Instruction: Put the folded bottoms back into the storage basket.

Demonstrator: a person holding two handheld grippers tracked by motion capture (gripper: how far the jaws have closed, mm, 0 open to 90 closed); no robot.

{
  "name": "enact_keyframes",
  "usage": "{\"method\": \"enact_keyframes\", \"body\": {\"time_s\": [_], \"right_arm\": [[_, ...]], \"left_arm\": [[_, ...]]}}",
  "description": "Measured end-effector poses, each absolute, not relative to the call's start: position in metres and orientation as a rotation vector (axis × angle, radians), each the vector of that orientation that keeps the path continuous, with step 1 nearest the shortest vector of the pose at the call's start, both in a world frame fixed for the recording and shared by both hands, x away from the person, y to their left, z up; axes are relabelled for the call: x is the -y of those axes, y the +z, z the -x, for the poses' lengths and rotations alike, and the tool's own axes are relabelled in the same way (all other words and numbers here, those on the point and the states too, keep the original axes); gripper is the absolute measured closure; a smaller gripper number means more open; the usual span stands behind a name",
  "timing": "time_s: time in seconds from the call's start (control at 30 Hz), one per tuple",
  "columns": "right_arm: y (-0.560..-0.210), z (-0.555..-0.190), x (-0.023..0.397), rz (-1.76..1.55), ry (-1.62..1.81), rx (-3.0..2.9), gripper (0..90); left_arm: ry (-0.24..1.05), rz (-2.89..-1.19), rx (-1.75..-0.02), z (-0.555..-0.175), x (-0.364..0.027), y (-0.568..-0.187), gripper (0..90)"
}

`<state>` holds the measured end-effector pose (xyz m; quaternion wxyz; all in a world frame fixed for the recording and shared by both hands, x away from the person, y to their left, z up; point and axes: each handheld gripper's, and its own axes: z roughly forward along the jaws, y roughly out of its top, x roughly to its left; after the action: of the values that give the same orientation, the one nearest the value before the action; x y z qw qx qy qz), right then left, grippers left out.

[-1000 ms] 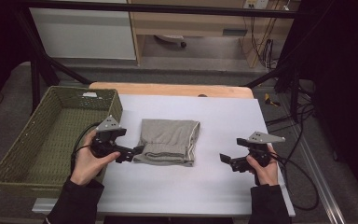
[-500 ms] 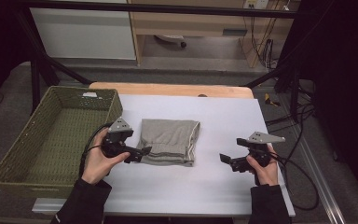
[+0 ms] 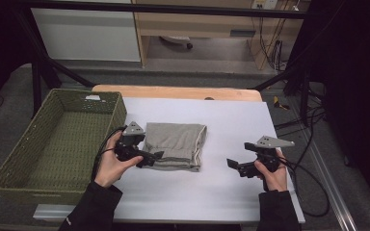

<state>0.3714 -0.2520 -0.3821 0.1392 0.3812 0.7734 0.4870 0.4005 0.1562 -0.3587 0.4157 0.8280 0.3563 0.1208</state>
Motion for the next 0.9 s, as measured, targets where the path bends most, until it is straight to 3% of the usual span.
{"method": "enact_keyframes", "body": {"time_s": [0.9], "right_arm": [[-0.383, -0.372, 0.251, -1.102, 1.402, -2.236, 0.6]], "left_arm": [[0.330, -2.102, -1.034, -0.438, -0.154, -0.386, 9.3]]}}
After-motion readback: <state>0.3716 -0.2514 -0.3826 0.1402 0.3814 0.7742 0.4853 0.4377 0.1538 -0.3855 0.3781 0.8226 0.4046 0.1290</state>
